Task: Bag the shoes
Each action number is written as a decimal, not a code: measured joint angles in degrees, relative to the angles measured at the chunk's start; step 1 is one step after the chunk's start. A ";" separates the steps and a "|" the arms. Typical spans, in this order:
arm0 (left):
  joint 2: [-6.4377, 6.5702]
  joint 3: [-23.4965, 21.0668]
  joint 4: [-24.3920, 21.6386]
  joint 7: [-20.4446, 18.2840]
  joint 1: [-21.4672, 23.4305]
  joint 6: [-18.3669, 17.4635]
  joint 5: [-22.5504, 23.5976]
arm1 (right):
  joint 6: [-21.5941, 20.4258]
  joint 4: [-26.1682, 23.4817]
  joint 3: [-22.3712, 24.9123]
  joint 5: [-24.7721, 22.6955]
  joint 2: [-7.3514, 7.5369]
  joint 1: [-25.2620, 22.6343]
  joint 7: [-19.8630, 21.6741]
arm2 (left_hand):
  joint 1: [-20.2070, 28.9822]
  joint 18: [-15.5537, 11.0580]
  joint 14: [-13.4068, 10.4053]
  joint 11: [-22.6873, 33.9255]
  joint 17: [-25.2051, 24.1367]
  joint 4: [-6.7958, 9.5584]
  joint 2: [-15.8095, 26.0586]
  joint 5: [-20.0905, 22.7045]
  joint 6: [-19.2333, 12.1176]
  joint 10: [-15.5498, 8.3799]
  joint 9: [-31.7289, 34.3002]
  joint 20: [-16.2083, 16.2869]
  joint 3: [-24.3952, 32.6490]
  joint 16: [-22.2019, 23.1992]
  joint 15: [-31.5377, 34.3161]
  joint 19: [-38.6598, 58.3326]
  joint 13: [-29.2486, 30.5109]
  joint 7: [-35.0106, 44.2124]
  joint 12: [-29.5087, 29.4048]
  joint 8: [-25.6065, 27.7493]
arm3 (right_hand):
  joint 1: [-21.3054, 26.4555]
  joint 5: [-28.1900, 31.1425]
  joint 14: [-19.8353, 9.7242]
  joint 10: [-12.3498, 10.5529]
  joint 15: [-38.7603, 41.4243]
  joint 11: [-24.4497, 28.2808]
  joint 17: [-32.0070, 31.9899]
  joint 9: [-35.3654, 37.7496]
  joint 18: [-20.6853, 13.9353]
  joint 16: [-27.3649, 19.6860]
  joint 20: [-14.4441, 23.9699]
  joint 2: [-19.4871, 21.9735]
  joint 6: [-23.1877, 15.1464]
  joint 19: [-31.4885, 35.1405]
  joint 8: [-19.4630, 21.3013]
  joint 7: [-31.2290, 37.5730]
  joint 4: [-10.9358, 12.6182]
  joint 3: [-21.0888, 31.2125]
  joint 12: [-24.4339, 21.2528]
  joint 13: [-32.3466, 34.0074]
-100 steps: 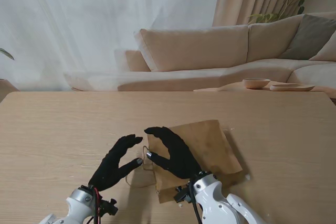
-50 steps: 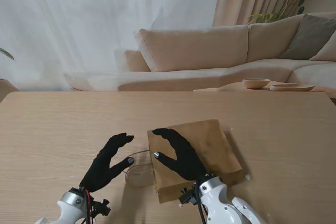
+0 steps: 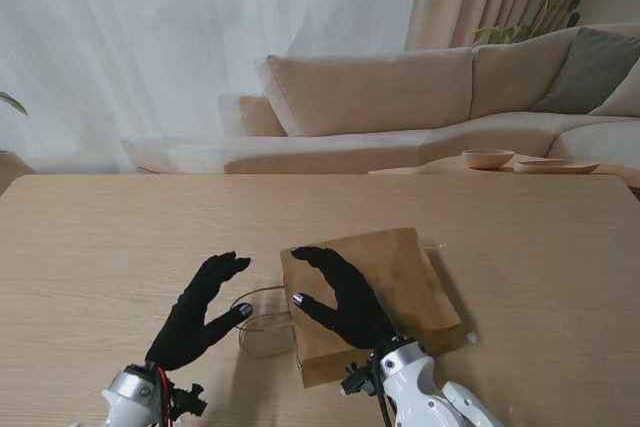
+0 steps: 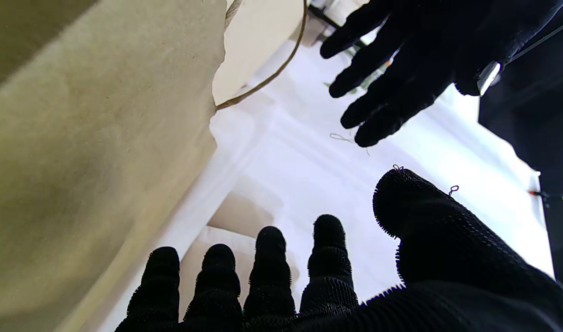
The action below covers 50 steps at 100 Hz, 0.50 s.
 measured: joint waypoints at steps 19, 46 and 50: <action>-0.11 0.48 0.24 0.75 -0.78 0.83 0.55 | -0.89 0.24 0.20 0.64 0.31 0.32 1.82 | 0.00 -0.21 -1.48 -1.80 0.02 0.00 0.00 0.00 -0.17 -0.06 -0.02 -2.79 0.14 -4.14 -0.67 -0.66 0.00 0.01 -2.83 -0.66 | 0.00 -0.77 0.00 -1.43 -1.54 -2.14 -0.71 -0.01 0.00 0.00 0.00 0.06 -0.71 0.00 0.00 -0.74 0.00 -1.27 -1.19 0.00; -0.21 0.50 0.32 0.84 -0.92 1.06 0.63 | -1.04 0.97 -0.09 0.89 0.49 1.06 2.40 | 0.00 -0.24 -1.94 -1.85 0.02 0.00 0.64 0.00 -0.18 -0.48 -0.03 -3.58 -0.39 -5.47 -0.73 -0.69 0.00 0.01 -3.54 -0.71 | -0.01 -0.78 0.00 -1.45 -1.59 -2.75 -0.71 -0.01 0.00 0.00 0.00 0.09 -0.73 0.00 0.00 -0.88 0.00 -1.94 -1.34 0.00; -0.21 0.50 0.32 0.74 -0.91 1.06 0.46 | -0.97 0.97 -0.09 0.84 0.49 1.04 2.36 | 0.00 -0.24 -1.95 -1.85 0.02 0.00 0.64 0.00 -0.18 -0.49 -0.03 -3.61 -0.39 -5.48 -0.73 -0.69 0.00 0.01 -3.56 -0.71 | 0.00 -0.78 0.00 -1.45 -1.60 -2.75 -0.71 -0.01 0.00 0.00 0.00 0.09 -0.73 0.00 0.00 -0.88 0.00 -1.95 -1.34 0.00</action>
